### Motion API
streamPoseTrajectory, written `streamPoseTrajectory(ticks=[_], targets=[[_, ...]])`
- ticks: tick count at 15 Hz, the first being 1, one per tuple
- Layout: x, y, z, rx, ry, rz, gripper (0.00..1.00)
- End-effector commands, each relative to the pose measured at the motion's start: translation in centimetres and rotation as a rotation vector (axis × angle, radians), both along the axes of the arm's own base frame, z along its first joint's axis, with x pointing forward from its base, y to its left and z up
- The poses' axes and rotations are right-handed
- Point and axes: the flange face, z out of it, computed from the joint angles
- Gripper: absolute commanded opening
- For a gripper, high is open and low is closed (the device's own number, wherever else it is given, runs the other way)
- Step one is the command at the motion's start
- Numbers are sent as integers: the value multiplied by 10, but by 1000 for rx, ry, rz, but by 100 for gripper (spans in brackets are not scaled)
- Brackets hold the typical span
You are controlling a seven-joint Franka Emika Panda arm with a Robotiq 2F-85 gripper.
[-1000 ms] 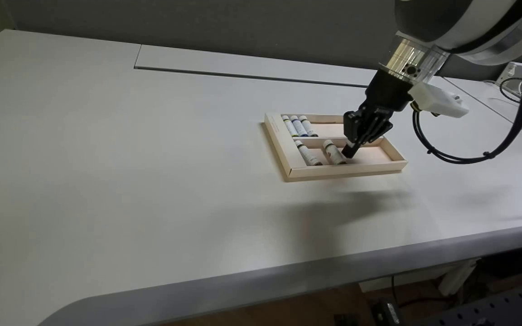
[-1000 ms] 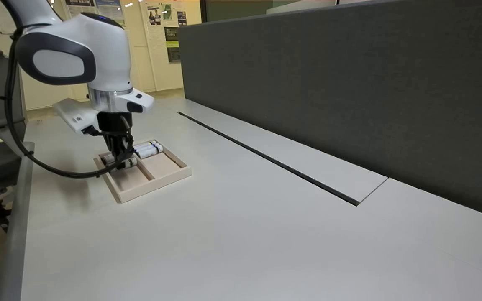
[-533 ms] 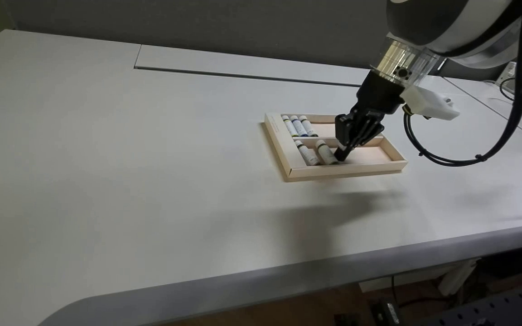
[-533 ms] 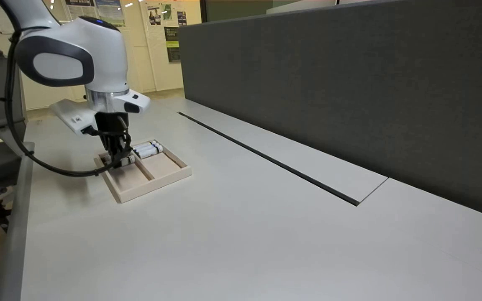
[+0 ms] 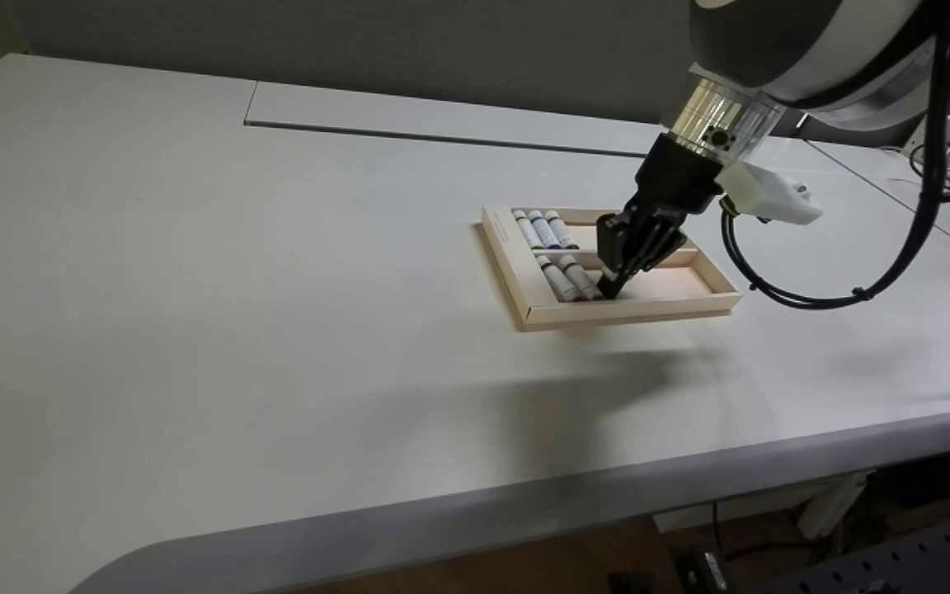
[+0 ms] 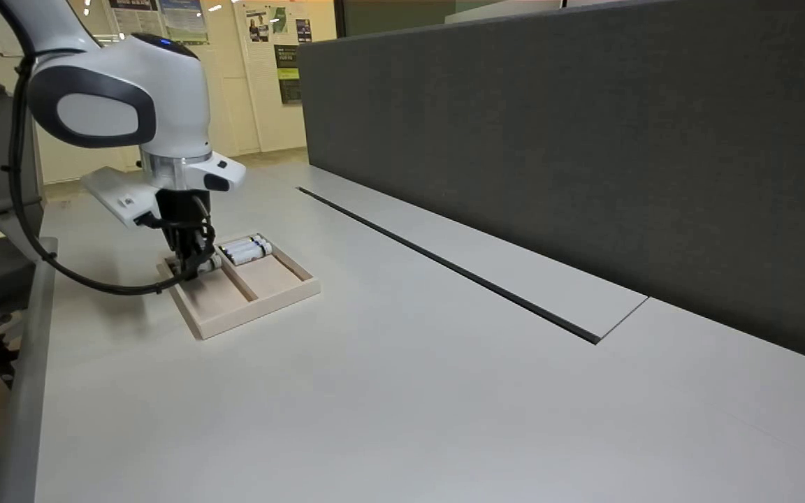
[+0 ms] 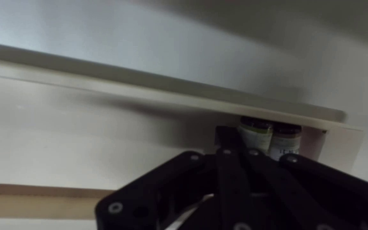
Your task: Place the bottle on the tray
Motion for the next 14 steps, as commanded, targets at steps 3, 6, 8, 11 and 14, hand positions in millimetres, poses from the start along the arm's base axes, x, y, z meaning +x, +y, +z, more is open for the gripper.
streamPoseTrajectory(ticks=[3,6,8,11,14], targets=[[4,13,-3,28,-1,-21,0],[5,20,0,44,-22,-21,0],[6,24,4,52,-37,-21,0],[9,21,12,32,-64,-29,0],[18,6,38,-7,-120,-33,0]])
